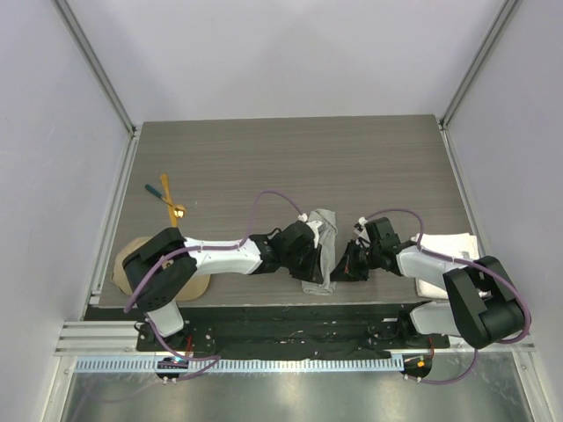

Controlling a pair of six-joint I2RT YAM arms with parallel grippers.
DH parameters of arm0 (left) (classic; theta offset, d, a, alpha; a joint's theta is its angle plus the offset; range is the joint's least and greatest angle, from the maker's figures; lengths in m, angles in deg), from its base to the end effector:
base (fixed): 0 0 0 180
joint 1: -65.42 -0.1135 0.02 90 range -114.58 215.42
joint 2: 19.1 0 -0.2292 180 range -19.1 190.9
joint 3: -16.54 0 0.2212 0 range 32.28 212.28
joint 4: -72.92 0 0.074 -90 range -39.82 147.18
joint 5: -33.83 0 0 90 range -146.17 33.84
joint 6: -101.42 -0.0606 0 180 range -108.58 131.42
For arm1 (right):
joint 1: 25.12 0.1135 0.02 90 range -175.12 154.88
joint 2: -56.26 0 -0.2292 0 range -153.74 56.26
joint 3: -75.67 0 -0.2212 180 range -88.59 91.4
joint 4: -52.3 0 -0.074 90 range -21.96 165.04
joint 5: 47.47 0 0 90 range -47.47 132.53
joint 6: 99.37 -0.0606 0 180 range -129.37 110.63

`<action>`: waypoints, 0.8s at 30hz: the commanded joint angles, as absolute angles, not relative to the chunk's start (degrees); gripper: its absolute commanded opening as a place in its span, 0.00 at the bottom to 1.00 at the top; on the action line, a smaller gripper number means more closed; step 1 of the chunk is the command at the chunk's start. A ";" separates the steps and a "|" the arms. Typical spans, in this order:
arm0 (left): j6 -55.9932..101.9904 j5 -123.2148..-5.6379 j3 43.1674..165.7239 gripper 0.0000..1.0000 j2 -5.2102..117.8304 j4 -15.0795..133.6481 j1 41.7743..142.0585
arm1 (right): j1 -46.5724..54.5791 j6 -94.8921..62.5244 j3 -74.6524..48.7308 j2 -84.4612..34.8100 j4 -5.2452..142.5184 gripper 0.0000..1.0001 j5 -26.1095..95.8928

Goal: Fold the napkin into a case and place the utensils inside
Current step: Smooth out the smaller rectangle-folded napkin at the center of the board.

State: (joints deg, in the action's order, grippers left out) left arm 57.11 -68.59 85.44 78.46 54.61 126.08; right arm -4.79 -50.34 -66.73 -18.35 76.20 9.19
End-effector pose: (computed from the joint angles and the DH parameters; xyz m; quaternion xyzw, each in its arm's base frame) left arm 0.1529 -0.2985 0.1373 0.1598 0.9118 -0.3522 0.1380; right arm 0.1726 0.0995 0.0924 0.0952 0.9252 0.3615 0.0654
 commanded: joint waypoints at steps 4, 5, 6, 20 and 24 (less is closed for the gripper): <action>55.02 -67.76 89.40 0.00 79.78 52.17 125.97 | -3.33 -51.64 -67.94 -17.92 75.60 0.01 12.30; 54.75 -68.72 90.54 0.00 79.95 52.17 126.06 | -3.15 -52.08 -68.29 -17.92 75.43 0.01 12.73; 54.49 -69.69 91.24 0.00 80.57 52.26 126.15 | -3.06 -52.43 -68.55 -17.58 75.16 0.01 13.09; 55.98 -75.94 91.09 0.00 91.47 54.28 126.59 | -2.62 -55.60 -68.04 -15.03 75.41 0.01 14.49; 55.46 -73.22 87.74 0.00 89.98 56.47 126.50 | -3.41 -51.48 -63.03 -13.27 82.09 0.01 16.95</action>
State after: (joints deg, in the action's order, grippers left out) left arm 56.61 -76.33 91.83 89.13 55.71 125.86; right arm -3.12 -55.37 -68.02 -15.56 75.88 12.47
